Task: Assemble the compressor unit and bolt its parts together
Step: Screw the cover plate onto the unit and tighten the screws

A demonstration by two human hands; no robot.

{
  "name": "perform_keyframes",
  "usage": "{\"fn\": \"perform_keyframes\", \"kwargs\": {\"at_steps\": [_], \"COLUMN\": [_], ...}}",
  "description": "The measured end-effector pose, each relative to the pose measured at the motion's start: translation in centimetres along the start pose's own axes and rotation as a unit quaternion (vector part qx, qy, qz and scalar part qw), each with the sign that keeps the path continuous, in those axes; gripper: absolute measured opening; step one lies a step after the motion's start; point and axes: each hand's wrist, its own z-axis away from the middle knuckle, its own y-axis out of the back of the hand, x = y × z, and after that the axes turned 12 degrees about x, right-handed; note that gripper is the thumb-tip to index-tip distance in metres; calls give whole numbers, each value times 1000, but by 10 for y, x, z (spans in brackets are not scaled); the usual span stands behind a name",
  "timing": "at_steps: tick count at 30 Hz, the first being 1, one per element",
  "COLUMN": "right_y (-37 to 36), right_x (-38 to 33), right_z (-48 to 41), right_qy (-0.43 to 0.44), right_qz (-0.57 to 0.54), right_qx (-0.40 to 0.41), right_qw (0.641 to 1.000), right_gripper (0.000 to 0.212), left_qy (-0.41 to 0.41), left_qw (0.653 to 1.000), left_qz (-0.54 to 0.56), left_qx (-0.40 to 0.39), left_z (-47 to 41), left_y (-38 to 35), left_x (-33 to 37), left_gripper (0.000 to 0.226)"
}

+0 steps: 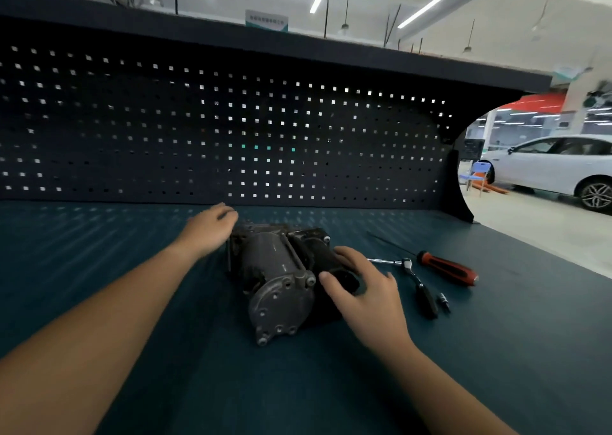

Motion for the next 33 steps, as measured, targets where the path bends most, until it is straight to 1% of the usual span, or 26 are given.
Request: {"fn": "perform_keyframes", "kwargs": {"at_steps": [2,3,4,6,7,8,9,10,11,12,13,14,16,17,19,20,21,22,24,26,27,30,33], "right_y": [3,5,8,15,19,23,25,24,22,18,15,15,18,21,26,26,26,26,27,28,28,24,12], "right_x": [10,16,22,33,35,35,31,27,21,18,15,13,14,15,16,17,18,18,19,20,20,22,23], "right_z": [-7,-10,-13,-17,-16,-15,-13,-10,-6,-3,-1,0,-2,-3,-5,-6,-7,-7,-5,-3,-2,0,-1], "right_qy": [-31,-56,-81,-111,-107,-84,-45,6,50,79,86,75,61,63,73,80,87,90,87,51,27,-28,-84], "right_qz": [-39,-51,-47,-17,-12,-26,-44,-48,-28,0,23,36,53,57,69,78,82,80,59,21,6,-21,-28], "right_qx": [23,40,51,61,68,76,73,50,8,-39,-80,-109,-145,-161,-176,-172,-165,-158,-146,-139,-133,-110,-59], "right_qw": [998,996,994,992,992,993,995,998,998,996,993,991,986,983,979,979,979,980,984,989,991,993,994], "right_gripper": [29,30,33,47,53,55,54,51,50,55,62,69,78,81,87,88,87,85,82,85,87,86,87], "left_qy": [0,2,8,16,11,4,-4,-12,-17,-20,-21,-23,-31,-48,-97,-113,-119,-122,-118,-93,-81,-46,-31], "left_qw": [998,998,998,999,999,999,999,999,998,998,997,996,991,982,947,931,926,929,953,977,982,983,983], "left_qz": [-31,-26,-8,12,6,-2,-12,-22,-36,-50,-65,-81,-131,-182,-296,-331,-342,-334,-263,-168,-134,-86,-84], "left_qx": [-50,-57,-56,-48,-49,-51,-51,-47,-43,-39,-37,-34,-12,15,83,100,104,104,96,95,110,154,157], "left_z": [-6,-7,-8,-9,-10,-10,-10,-8,-6,-3,1,6,22,33,59,72,83,92,107,122,128,133,127], "left_y": [-7,-10,-12,-14,-14,-15,-15,-14,-12,-9,-3,3,15,21,33,40,48,55,68,75,77,75,71], "left_x": [-5,-6,-7,-9,-10,-12,-12,-11,-9,-7,-4,-3,-3,-4,-10,-12,-16,-21,-33,-37,-37,-32,-26], "left_gripper": [42,40,35,25,25,27,29,29,28,26,25,24,27,30,39,44,48,49,47,46,44,42,46]}}
